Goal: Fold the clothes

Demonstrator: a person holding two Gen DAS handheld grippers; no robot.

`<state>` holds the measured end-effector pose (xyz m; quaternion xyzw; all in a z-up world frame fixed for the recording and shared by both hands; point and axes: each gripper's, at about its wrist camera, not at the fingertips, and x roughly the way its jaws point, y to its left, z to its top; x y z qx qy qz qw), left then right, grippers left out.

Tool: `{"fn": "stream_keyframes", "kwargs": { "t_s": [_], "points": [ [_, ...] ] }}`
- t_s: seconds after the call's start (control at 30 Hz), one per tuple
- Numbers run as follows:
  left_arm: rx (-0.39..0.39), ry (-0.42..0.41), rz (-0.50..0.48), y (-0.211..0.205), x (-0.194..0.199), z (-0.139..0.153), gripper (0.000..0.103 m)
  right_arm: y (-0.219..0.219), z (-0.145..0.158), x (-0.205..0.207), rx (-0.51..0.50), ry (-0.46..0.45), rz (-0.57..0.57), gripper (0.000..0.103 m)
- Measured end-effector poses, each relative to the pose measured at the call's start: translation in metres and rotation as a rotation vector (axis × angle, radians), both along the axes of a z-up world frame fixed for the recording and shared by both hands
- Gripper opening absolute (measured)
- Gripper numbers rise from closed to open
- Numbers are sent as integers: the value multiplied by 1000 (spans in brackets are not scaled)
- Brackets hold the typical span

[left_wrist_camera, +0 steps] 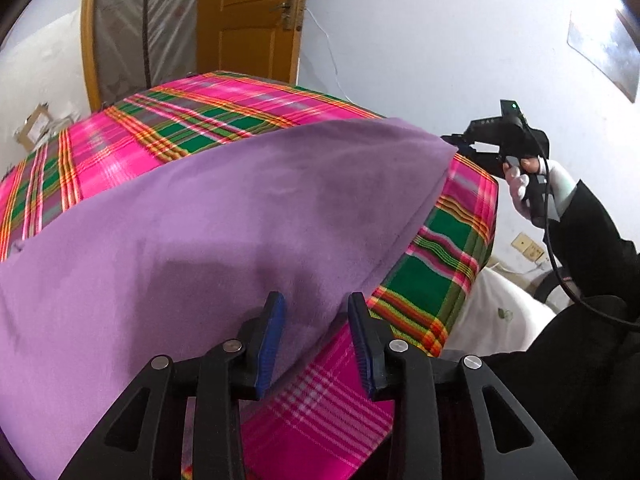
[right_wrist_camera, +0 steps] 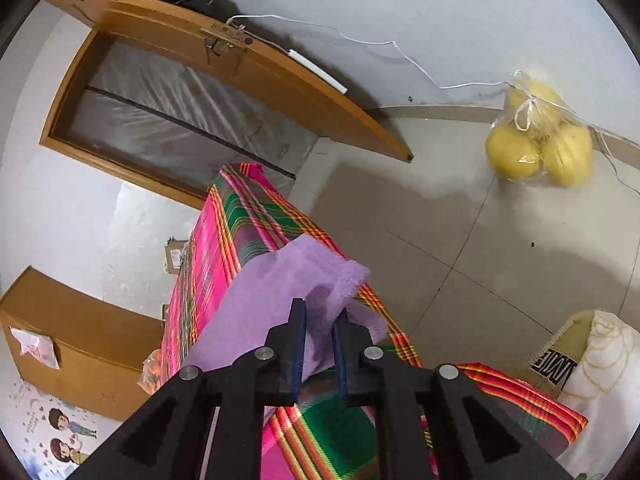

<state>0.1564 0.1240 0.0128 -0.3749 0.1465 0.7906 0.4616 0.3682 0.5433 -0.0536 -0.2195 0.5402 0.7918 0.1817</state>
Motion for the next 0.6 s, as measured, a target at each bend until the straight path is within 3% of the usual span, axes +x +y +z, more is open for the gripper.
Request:
{"fn": "stream_keyframes", "kwargs": {
  "t_s": [0.1, 0.17, 0.23, 0.43, 0.6],
  "points": [
    [-7, 15, -16, 4, 2, 0, 32, -1, 3, -4, 14, 5, 15, 12],
    [-8, 20, -21, 5, 2, 0, 10, -1, 6, -5, 31, 2, 18, 4],
    [-9, 24, -25, 7, 2, 0, 4, -3, 12, -6, 54, 2, 18, 3],
    [31, 16, -37, 1, 7, 13, 2, -7, 36, 12, 112, 51, 9, 2],
    [37, -39, -44, 2, 3, 2, 2, -1, 11, 11, 52, 12, -13, 2]
  ]
}}
